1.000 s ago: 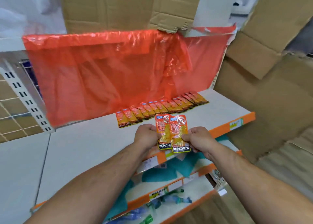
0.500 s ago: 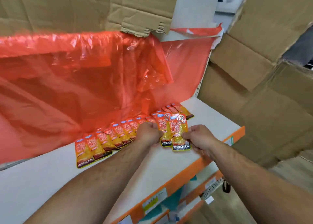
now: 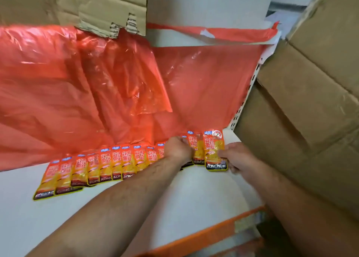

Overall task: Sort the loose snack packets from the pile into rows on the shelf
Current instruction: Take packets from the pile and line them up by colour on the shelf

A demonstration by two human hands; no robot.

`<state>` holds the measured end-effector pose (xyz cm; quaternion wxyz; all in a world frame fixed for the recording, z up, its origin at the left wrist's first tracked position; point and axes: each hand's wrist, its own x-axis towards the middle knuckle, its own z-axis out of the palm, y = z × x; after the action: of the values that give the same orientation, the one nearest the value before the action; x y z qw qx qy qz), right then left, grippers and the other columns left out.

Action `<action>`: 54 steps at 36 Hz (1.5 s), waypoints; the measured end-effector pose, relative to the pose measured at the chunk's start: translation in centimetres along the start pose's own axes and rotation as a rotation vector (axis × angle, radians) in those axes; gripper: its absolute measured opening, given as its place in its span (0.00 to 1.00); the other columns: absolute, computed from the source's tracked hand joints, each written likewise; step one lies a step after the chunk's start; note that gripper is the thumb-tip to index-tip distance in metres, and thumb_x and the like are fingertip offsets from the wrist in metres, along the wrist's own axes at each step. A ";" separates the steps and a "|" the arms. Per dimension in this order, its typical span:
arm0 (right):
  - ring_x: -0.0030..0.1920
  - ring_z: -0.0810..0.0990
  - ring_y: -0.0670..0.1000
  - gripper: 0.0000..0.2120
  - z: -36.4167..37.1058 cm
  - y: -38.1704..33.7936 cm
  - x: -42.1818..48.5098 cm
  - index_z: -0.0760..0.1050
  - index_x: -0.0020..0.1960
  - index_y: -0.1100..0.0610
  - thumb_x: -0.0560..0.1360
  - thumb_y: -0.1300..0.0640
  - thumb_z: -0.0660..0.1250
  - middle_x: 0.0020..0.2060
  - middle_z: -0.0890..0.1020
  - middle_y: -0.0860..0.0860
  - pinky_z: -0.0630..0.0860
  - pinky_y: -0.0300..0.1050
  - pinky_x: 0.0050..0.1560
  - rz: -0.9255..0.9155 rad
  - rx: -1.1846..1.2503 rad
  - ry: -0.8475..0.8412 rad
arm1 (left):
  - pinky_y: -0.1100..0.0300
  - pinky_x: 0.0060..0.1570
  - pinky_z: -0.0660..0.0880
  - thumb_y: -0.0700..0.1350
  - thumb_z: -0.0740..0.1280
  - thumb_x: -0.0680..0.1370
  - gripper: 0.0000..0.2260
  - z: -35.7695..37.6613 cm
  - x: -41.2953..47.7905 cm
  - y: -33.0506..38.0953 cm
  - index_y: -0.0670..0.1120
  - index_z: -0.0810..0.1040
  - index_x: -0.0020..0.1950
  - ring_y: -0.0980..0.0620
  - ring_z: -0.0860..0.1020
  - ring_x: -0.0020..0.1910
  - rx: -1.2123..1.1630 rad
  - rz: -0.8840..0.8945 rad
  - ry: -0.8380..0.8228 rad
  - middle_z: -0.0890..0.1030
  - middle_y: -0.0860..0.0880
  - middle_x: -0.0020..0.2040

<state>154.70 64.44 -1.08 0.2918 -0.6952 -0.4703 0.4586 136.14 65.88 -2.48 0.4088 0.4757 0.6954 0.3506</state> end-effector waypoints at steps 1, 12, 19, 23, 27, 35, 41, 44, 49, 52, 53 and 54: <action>0.23 0.61 0.49 0.09 -0.9 0.0 0.9 0.71 0.39 0.56 0.73 0.61 0.71 0.25 0.68 0.53 0.55 0.38 0.27 0.007 -0.002 -0.030 | 0.55 0.37 0.78 0.36 0.72 0.67 0.11 0.9 0.0 0.6 0.46 0.72 0.31 0.46 0.80 0.33 0.030 0.005 0.036 0.77 0.48 0.28; 0.21 0.59 0.47 0.13 -5.1 0.7 6.2 0.68 0.37 0.57 0.76 0.63 0.69 0.22 0.64 0.49 0.57 0.36 0.24 -0.003 -0.012 -0.185 | 0.53 0.52 0.75 0.42 0.68 0.73 0.09 5.3 -1.1 4.5 0.44 0.81 0.53 0.40 0.80 0.53 0.276 0.068 0.216 0.83 0.40 0.52; 0.19 0.58 0.46 0.11 -5.4 1.1 7.0 0.69 0.38 0.57 0.76 0.63 0.69 0.20 0.64 0.48 0.55 0.36 0.25 0.004 0.026 -0.232 | 0.51 0.48 0.78 0.39 0.64 0.71 0.09 6.1 -0.7 4.5 0.41 0.80 0.49 0.39 0.81 0.49 0.427 0.051 0.205 0.83 0.39 0.49; 0.22 0.58 0.47 0.13 -5.3 1.2 7.2 0.68 0.38 0.56 0.77 0.64 0.69 0.22 0.63 0.49 0.55 0.37 0.24 0.013 0.041 -0.237 | 0.52 0.46 0.77 0.38 0.64 0.71 0.09 6.3 0.0 4.4 0.42 0.79 0.49 0.39 0.80 0.49 0.511 0.061 0.191 0.82 0.40 0.49; 0.23 0.58 0.48 0.12 -5.3 1.4 7.4 0.68 0.39 0.57 0.76 0.63 0.70 0.24 0.62 0.50 0.54 0.38 0.25 0.020 0.017 -0.243 | 0.51 0.46 0.77 0.36 0.62 0.71 0.10 6.4 0.4 4.3 0.41 0.79 0.50 0.38 0.80 0.49 0.553 0.066 0.184 0.82 0.39 0.49; 0.24 0.58 0.48 0.09 -4.7 1.4 8.0 0.71 0.44 0.58 0.75 0.63 0.71 0.25 0.63 0.51 0.54 0.39 0.26 0.058 -0.039 -0.243 | 0.52 0.44 0.74 0.39 0.61 0.74 0.08 5.9 0.3 4.0 0.41 0.77 0.50 0.37 0.80 0.50 0.642 0.106 0.191 0.81 0.38 0.51; 0.24 0.57 0.48 0.11 -4.1 0.7 8.4 0.68 0.40 0.56 0.75 0.63 0.69 0.25 0.62 0.51 0.52 0.38 0.26 0.077 -0.065 -0.251 | 0.56 0.38 0.69 0.45 0.61 0.75 0.05 4.7 -0.3 2.7 0.47 0.75 0.46 0.40 0.80 0.45 0.723 0.212 0.230 0.82 0.43 0.47; 0.23 0.57 0.48 0.13 -3.7 0.4 8.5 0.66 0.38 0.56 0.75 0.62 0.70 0.25 0.63 0.51 0.53 0.37 0.25 0.072 -0.085 -0.237 | 0.56 0.36 0.68 0.45 0.62 0.74 0.05 4.0 -0.6 2.2 0.47 0.75 0.46 0.40 0.80 0.45 0.764 0.252 0.238 0.81 0.43 0.46; 0.24 0.59 0.49 0.12 -2.8 0.0 8.6 0.67 0.41 0.57 0.73 0.61 0.71 0.26 0.64 0.53 0.55 0.38 0.25 0.085 -0.098 -0.208 | 0.54 0.44 0.74 0.56 0.64 0.76 0.12 3.5 -1.4 1.9 0.51 0.79 0.53 0.43 0.79 0.51 0.807 0.402 0.146 0.78 0.48 0.52; 0.24 0.60 0.49 0.12 -2.7 -0.3 8.6 0.67 0.41 0.57 0.73 0.61 0.71 0.27 0.65 0.54 0.56 0.38 0.25 0.093 -0.109 -0.186 | 0.55 0.48 0.73 0.59 0.64 0.76 0.16 3.7 -1.8 2.0 0.56 0.78 0.62 0.45 0.77 0.55 0.886 0.468 0.002 0.75 0.49 0.55; 0.24 0.59 0.49 0.12 -2.8 -0.4 8.6 0.67 0.40 0.57 0.73 0.61 0.71 0.27 0.65 0.54 0.56 0.37 0.25 0.094 -0.118 -0.180 | 0.56 0.46 0.72 0.58 0.63 0.76 0.15 3.9 -1.8 2.0 0.55 0.78 0.60 0.45 0.77 0.55 0.908 0.476 -0.012 0.75 0.49 0.53; 0.24 0.59 0.49 0.13 -2.8 -0.4 8.6 0.67 0.39 0.57 0.73 0.60 0.72 0.27 0.65 0.54 0.56 0.37 0.25 0.098 -0.129 -0.176 | 0.57 0.42 0.70 0.58 0.62 0.76 0.14 4.1 -1.8 2.0 0.54 0.79 0.57 0.45 0.77 0.53 0.932 0.482 -0.013 0.73 0.49 0.51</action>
<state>158.30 72.58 -2.70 0.1814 -0.6917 -0.4882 0.5003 140.94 65.17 -1.97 0.0659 0.7558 0.6459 0.0851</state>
